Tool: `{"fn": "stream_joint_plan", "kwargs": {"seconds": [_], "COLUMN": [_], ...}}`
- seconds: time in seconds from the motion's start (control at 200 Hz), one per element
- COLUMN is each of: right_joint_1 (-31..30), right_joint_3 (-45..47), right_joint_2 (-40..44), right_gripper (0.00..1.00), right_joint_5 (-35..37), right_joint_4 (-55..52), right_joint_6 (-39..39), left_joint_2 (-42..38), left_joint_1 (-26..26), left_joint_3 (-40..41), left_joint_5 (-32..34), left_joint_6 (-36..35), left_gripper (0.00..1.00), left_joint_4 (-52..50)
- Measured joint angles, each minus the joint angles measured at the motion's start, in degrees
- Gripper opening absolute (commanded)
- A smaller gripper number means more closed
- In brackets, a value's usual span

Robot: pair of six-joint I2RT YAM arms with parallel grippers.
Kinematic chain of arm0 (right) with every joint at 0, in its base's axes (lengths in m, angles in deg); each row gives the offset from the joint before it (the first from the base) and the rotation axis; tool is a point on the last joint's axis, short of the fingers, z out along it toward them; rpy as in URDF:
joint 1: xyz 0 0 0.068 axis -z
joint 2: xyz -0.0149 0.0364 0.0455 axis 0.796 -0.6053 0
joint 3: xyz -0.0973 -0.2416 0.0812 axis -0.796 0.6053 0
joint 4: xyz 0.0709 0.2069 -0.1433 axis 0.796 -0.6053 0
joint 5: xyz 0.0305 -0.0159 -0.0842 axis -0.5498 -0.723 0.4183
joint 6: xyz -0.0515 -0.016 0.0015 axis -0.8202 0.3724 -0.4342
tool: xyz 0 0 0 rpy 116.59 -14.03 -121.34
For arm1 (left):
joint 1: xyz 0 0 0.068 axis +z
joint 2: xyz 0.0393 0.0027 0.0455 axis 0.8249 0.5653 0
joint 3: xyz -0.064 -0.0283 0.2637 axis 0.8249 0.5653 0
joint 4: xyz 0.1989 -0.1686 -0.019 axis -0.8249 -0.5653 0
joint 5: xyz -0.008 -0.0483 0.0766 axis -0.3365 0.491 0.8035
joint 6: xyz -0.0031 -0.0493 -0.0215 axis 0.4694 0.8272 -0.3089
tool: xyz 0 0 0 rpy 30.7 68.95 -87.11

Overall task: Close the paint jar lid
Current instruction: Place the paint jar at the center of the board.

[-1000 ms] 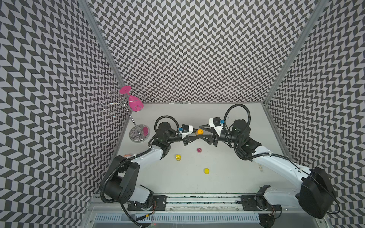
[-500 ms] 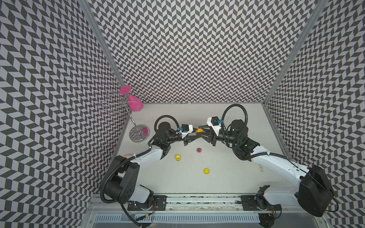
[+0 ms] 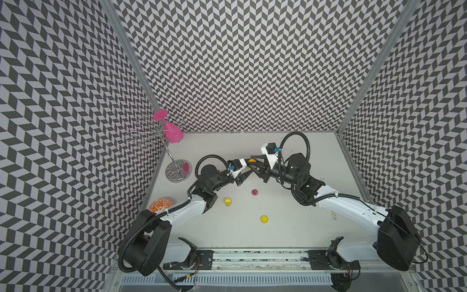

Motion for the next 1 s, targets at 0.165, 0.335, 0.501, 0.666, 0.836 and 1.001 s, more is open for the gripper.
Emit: {"fn": "stream_joint_plan", "kwargs": {"seconds": [0.165, 0.335, 0.501, 0.666, 0.836, 1.001], "right_joint_1": [-0.2, 0.8, 5.9, 11.3, 15.3, 17.0], "right_joint_3": [-1.7, -3.7, -4.5, -3.3, 1.1, 4.5], "right_joint_2": [-0.1, 0.0, 0.0, -0.9, -6.3, -14.3], "right_gripper": [0.0, 0.0, 0.0, 0.0, 0.0, 0.0], "right_joint_5": [4.6, 11.2, 15.6, 20.6, 23.9, 25.5], "right_joint_4": [-4.7, -9.1, -12.3, -11.8, -7.9, -5.6], "right_joint_6": [0.2, -1.3, -2.8, -3.1, -1.3, 1.4], "left_joint_2": [0.2, 0.2, 1.0, 4.5, 6.5, 6.8], "left_joint_1": [0.1, 0.2, 0.9, 2.5, 2.9, 2.9], "left_joint_3": [-0.6, -1.7, -4.4, -9.4, -12.9, -13.7], "left_joint_5": [2.6, 5.0, 7.8, 8.2, 7.5, 6.3], "left_joint_6": [-0.1, -0.5, 1.7, 6.1, 7.1, 8.4], "left_gripper": [1.0, 1.0, 1.0, 1.0, 1.0, 1.0], "left_joint_4": [0.5, -1.3, -3.3, -7.6, -13.3, -16.3]}}
